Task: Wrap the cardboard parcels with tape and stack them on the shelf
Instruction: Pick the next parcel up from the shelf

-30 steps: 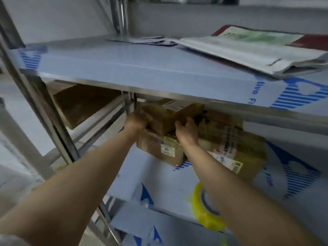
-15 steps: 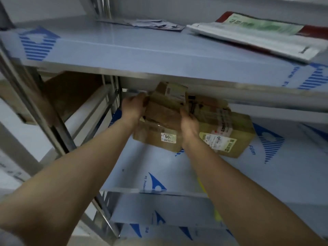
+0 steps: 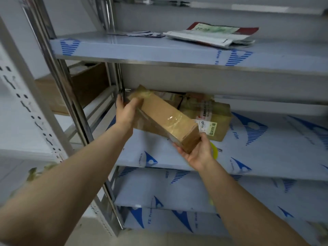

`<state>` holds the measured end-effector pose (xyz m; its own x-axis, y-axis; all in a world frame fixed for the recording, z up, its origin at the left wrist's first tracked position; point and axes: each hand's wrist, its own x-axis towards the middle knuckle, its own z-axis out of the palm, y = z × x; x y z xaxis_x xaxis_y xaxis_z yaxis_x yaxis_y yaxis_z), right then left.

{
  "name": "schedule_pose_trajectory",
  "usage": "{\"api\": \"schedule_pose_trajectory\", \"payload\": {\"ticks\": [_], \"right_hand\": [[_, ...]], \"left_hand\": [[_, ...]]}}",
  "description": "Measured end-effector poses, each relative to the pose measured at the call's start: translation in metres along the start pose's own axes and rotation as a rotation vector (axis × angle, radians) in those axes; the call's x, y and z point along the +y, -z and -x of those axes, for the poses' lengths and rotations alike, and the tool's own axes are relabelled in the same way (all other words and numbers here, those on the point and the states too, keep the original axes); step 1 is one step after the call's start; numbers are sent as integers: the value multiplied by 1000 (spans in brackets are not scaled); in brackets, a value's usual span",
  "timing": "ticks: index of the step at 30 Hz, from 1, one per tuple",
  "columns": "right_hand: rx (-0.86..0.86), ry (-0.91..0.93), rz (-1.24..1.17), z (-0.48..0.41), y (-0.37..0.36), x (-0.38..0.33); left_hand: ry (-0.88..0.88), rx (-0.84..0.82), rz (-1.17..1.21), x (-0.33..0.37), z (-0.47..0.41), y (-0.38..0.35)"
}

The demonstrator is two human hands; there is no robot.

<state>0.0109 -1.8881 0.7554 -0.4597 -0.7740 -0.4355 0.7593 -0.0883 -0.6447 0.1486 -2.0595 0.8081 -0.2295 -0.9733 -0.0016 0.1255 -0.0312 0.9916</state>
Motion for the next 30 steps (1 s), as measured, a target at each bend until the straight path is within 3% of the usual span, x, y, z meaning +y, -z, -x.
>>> {"api": "schedule_pose_trajectory", "payload": {"ticks": [4, 8, 17, 26, 30], "right_hand": [[13, -38, 66, 23, 31, -3], [113, 13, -36, 36, 53, -7], [247, 407, -296, 46, 55, -16], [141, 429, -465, 25, 17, 10], [85, 372, -436, 20, 5, 16]], "left_hand": [[55, -87, 49, -11, 18, 3], [46, -121, 67, -15, 36, -9], [88, -223, 143, -9, 43, -31], [97, -180, 200, -8, 1, 14], [92, -243, 176, -10, -14, 28]]}}
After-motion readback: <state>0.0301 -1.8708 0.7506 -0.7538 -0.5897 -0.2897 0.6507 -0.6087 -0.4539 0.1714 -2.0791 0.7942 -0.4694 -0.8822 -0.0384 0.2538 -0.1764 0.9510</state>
